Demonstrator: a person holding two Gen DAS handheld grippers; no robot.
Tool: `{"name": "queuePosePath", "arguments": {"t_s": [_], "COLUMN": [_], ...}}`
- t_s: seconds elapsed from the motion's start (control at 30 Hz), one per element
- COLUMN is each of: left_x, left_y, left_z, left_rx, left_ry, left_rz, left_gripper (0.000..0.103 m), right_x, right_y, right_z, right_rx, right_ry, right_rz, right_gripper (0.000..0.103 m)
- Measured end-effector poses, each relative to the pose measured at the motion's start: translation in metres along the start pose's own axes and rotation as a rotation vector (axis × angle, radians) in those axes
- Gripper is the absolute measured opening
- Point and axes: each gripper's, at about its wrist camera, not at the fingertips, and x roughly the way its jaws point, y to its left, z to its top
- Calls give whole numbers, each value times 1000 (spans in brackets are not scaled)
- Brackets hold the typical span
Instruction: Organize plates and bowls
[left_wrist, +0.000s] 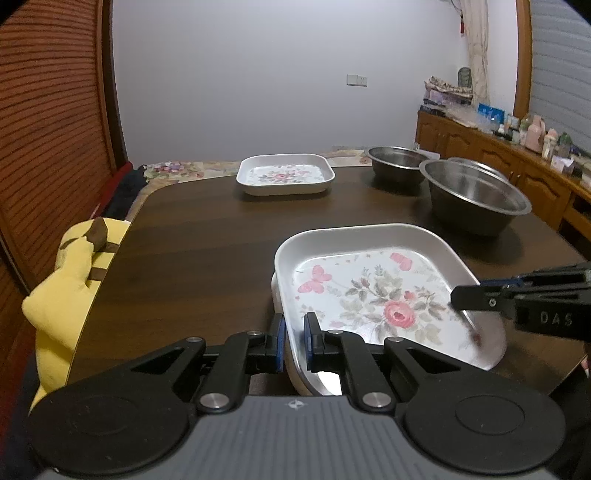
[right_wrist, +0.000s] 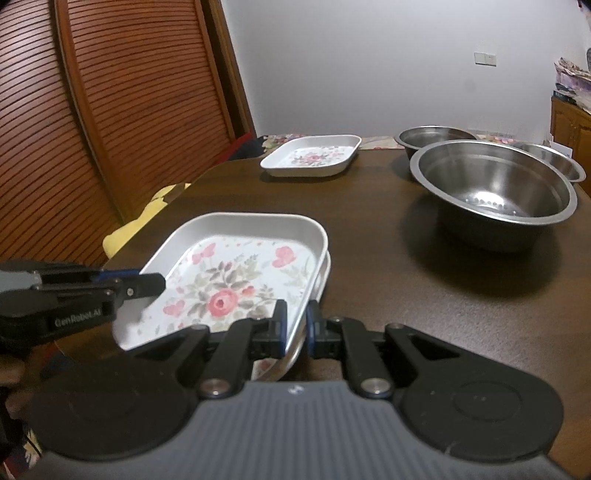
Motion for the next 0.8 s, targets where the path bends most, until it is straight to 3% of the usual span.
{"name": "queuePosePath", "arguments": {"t_s": [0.33, 0.8], "left_x": [5, 8], "left_y": [-3, -2], "left_z": [-6, -10], "left_rx": [30, 18], "left_ry": [4, 6], "left_rz": [46, 35], "left_gripper": [11, 12], "right_x": [3, 4], "right_y": [-3, -8], "right_z": [-5, -10], "right_rx": [16, 31], "right_ry": [-18, -25], "right_rz": [-1, 7], "right_gripper": [12, 12]}}
